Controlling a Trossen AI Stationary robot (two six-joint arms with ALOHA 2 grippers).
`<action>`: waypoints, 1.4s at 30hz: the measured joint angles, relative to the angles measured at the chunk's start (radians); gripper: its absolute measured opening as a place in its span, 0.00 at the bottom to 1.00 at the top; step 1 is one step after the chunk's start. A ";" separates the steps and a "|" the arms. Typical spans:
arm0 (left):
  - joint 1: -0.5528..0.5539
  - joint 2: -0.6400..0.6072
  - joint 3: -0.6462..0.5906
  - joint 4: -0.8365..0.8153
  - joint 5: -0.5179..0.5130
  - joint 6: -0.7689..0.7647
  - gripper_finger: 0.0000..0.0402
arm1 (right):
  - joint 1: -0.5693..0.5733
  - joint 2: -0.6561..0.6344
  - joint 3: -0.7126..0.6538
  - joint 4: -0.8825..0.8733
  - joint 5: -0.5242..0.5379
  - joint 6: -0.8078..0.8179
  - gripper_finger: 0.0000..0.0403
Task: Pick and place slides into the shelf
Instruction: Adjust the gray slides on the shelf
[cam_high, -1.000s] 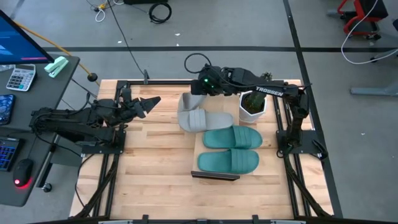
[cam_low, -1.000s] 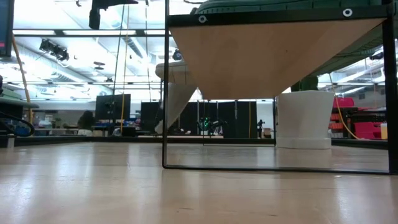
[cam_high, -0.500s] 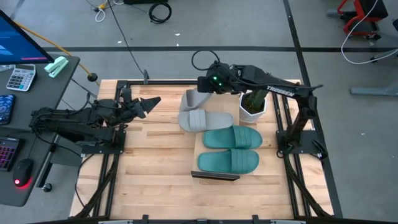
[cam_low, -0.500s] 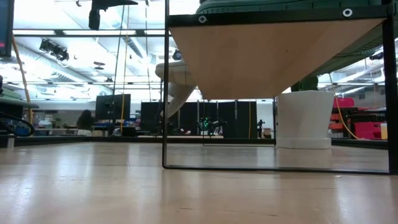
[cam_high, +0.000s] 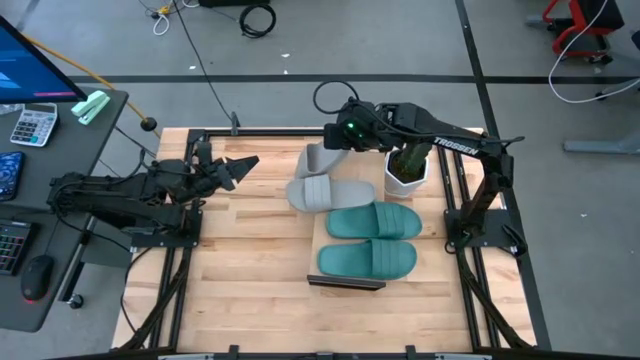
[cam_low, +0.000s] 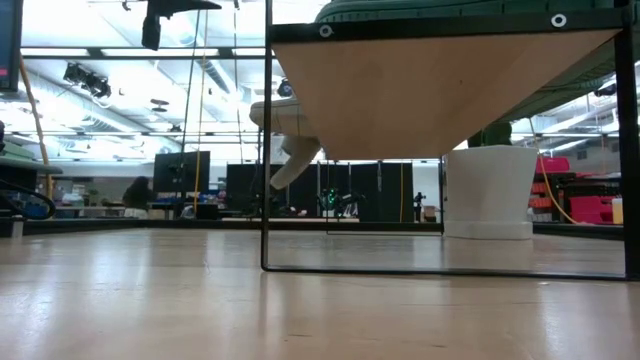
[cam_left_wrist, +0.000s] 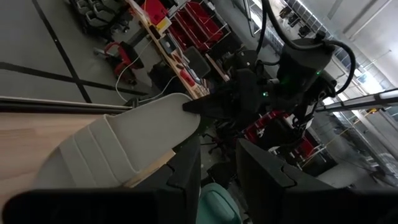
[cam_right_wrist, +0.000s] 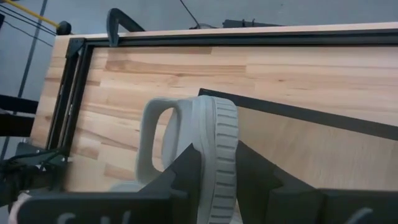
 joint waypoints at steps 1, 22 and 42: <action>0.000 0.000 0.000 -0.003 -0.002 0.000 0.27 | 0.000 0.000 0.000 0.000 0.000 -0.001 0.20; 0.015 0.000 0.000 -0.009 -0.007 0.000 0.24 | 0.000 -0.049 0.000 -0.100 0.033 0.016 0.19; 0.029 0.000 0.000 -0.009 -0.006 -0.006 0.23 | -0.001 -0.047 -0.016 -0.253 -0.004 0.027 0.19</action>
